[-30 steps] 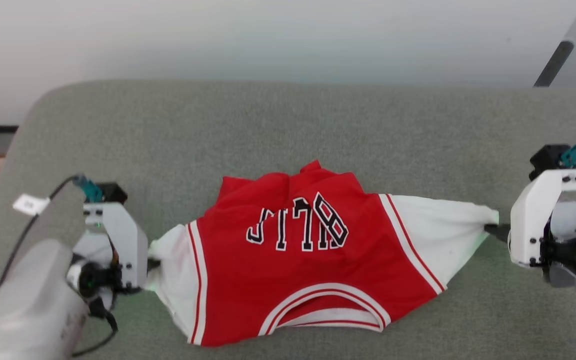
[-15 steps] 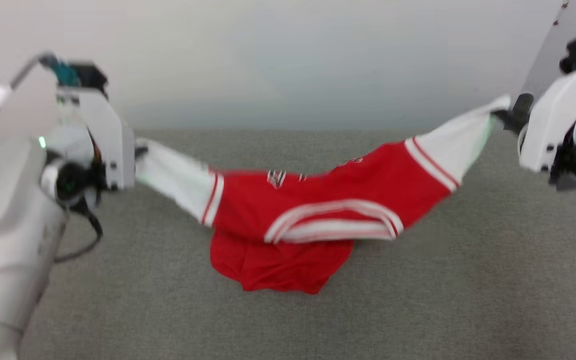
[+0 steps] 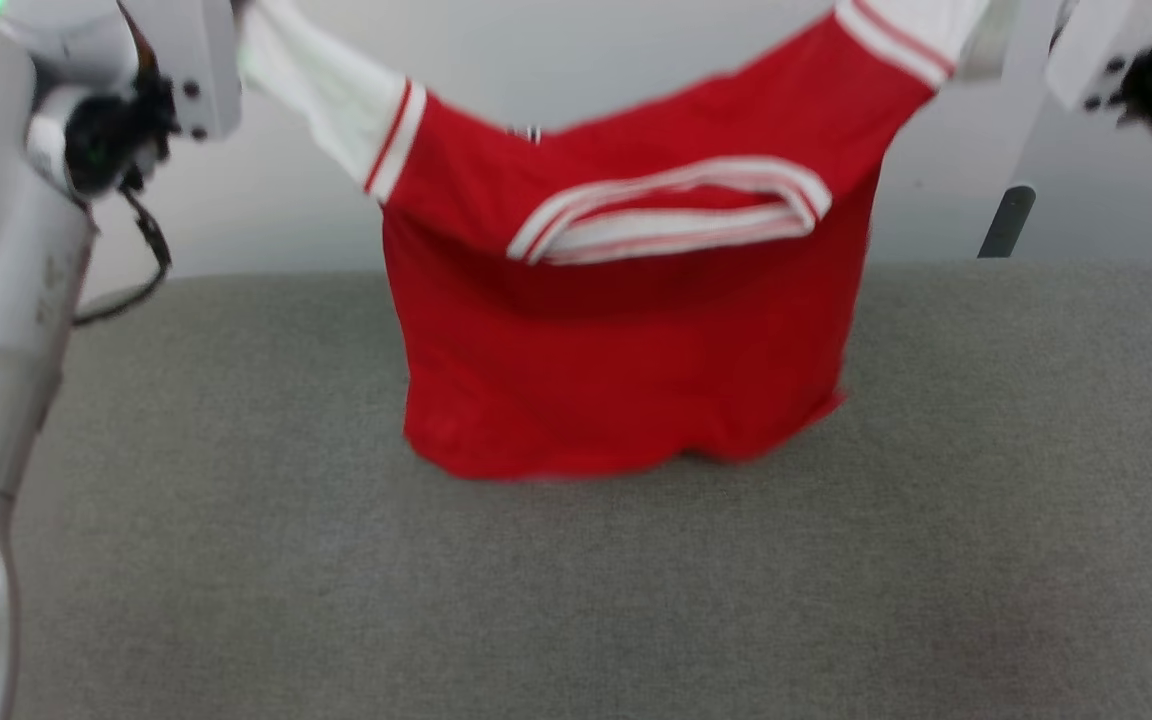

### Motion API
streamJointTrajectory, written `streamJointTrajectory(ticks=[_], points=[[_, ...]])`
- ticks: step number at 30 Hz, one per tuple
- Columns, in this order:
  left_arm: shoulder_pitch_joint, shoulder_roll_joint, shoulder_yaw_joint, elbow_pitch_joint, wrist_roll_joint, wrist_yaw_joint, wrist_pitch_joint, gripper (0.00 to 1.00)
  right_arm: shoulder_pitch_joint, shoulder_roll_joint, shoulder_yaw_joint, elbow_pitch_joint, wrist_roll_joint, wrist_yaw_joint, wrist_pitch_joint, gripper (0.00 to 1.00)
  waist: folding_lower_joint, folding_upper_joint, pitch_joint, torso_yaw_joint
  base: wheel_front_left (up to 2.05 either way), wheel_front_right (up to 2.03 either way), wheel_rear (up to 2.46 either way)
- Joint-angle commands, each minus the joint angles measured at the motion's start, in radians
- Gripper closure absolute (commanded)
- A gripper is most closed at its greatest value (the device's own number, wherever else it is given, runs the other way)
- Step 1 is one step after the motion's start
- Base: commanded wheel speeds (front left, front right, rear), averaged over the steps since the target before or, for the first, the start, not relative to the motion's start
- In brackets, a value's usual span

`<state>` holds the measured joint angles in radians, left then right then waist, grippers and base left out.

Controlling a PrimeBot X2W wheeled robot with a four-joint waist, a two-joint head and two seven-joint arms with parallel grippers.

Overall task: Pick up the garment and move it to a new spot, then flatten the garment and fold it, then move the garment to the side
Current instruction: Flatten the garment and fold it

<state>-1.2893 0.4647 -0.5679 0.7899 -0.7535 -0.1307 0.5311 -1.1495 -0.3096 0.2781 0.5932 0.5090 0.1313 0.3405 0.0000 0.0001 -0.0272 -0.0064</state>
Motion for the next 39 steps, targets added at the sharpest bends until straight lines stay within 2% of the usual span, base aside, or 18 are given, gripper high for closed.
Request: streamJointTrajectory(ticks=[1,6,13,19,23,26,29,31,33,39], points=[[-0.040,-0.003,-0.007,0.015,0.010,0.001,-0.028,1.00,-0.047,-0.002,0.025,0.028,-0.010,-0.001,-0.061,1.00,0.0000,-0.0001,0.009,-0.005,0.00,0.00,0.00],[-0.123,-0.011,-0.027,0.056,0.016,0.001,-0.090,1.00,-0.142,-0.006,0.061,0.139,-0.025,-0.001,-0.186,1.00,0.0000,-0.0001,0.027,-0.013,0.00,0.00,0.00],[-0.203,-0.014,-0.049,0.094,-0.002,0.001,-0.119,1.00,-0.230,-0.001,0.099,0.250,-0.026,-0.001,-0.270,1.00,0.0000,-0.0001,0.082,-0.023,0.00,0.00,0.00],[-0.313,0.001,-0.064,0.103,0.014,0.001,-0.173,1.00,-0.342,-0.007,0.143,0.295,-0.041,-0.001,-0.351,1.00,0.0000,-0.0001,0.241,-0.038,0.00,0.00,0.00],[-0.391,-0.014,-0.066,0.120,0.032,0.001,-0.246,1.00,-0.422,-0.017,0.161,0.339,-0.090,-0.001,-0.458,1.00,0.0000,-0.0001,0.356,-0.040,0.00,0.00,0.00],[-0.465,-0.033,-0.063,0.145,0.053,0.002,-0.312,1.00,-0.494,-0.023,0.152,0.377,-0.148,-0.001,-0.550,1.00,0.0000,-0.0001,0.444,-0.034,0.00,0.00,0.00],[-0.536,-0.055,-0.063,0.169,0.070,0.002,-0.384,1.00,-0.566,-0.035,0.108,0.401,-0.215,-0.001,-0.595,1.00,0.0000,-0.0001,0.526,-0.021,0.00,0.00,0.00],[-0.586,-0.073,-0.057,0.184,0.076,0.003,-0.435,1.00,-0.607,-0.047,0.068,0.383,-0.276,-0.001,-0.603,1.00,0.0000,-0.0001,0.579,-0.006,0.00,0.00,0.00],[-0.636,-0.090,-0.053,0.193,0.085,0.004,-0.493,1.00,-0.630,-0.057,0.006,0.306,-0.348,-0.001,-0.604,1.00,0.0000,-0.0001,0.631,0.012,0.00,0.00,0.00],[-0.739,-0.134,-0.045,0.241,0.082,0.002,-0.613,1.00,-0.585,-0.044,-0.148,0.106,-0.562,-0.001,-0.604,1.00,0.0000,-0.0001,0.764,0.061,0.00,0.00,0.00]])
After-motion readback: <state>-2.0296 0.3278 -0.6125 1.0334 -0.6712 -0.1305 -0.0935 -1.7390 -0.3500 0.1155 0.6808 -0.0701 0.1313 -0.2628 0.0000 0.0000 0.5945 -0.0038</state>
